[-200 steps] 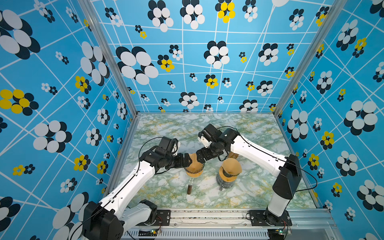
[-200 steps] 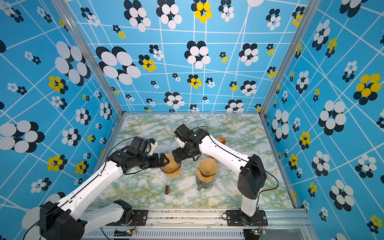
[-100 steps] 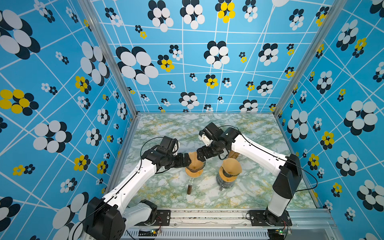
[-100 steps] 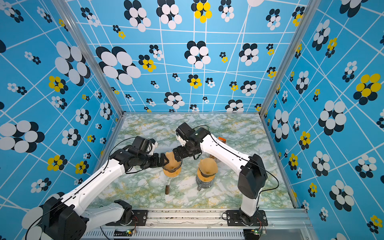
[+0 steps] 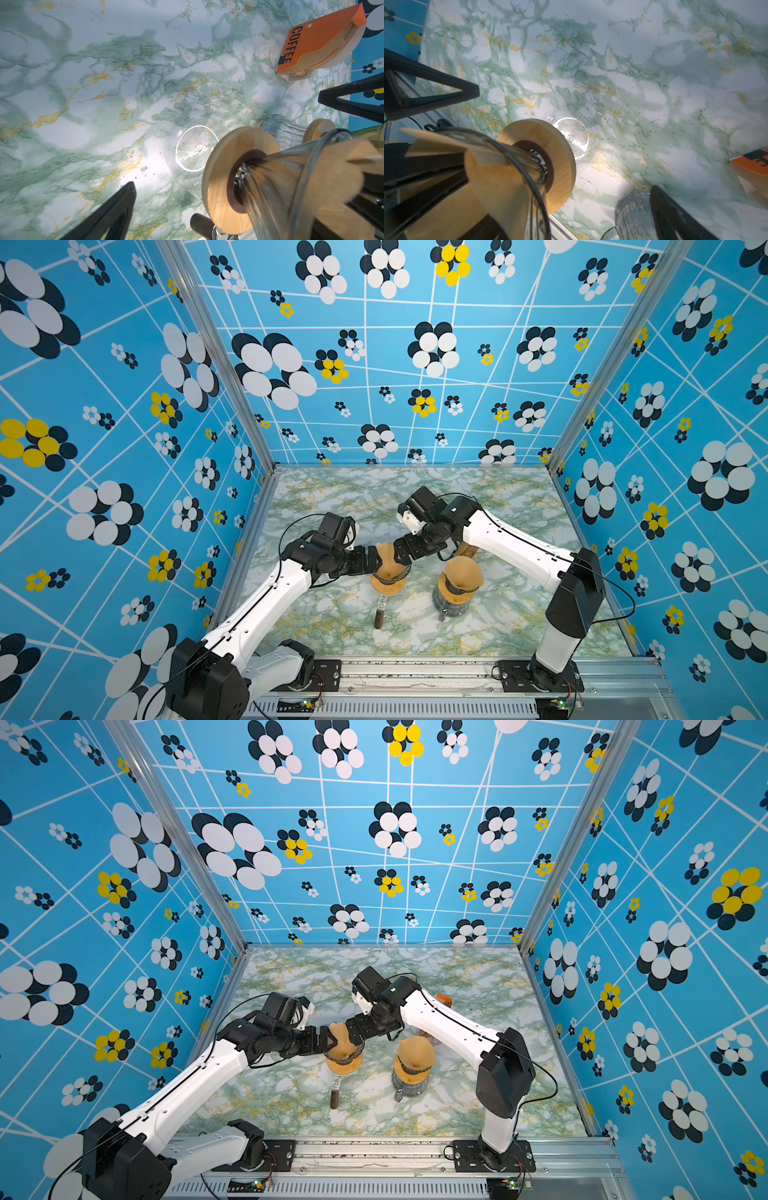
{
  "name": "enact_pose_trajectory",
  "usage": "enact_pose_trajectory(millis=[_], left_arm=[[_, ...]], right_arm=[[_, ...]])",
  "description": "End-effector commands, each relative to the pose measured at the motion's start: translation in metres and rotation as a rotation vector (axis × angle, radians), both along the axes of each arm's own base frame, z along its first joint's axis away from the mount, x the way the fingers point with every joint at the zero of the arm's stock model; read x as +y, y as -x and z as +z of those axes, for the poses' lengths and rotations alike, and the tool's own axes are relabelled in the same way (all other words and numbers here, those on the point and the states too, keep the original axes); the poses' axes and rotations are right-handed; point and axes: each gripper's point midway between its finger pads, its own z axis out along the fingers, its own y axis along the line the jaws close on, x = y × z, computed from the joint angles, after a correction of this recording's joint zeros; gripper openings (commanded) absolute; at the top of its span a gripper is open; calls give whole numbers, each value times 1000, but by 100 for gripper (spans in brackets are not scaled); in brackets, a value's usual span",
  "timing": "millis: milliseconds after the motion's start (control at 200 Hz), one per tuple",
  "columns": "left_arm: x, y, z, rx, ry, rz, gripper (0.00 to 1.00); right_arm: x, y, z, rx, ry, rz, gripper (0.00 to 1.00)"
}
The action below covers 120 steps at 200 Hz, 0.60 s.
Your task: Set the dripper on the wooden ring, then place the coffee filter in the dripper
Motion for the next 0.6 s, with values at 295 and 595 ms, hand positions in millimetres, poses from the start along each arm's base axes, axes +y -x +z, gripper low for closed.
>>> enact_pose_trajectory(millis=[295, 595], left_arm=[[-3, -1, 14, -23, 41, -3, 99], [-9, 5, 29, -58, 93, -43, 99]], right_arm=[[11, 4, 63, -107, -206, 26, 94], [0, 8, 55, -111, -188, -3, 91]])
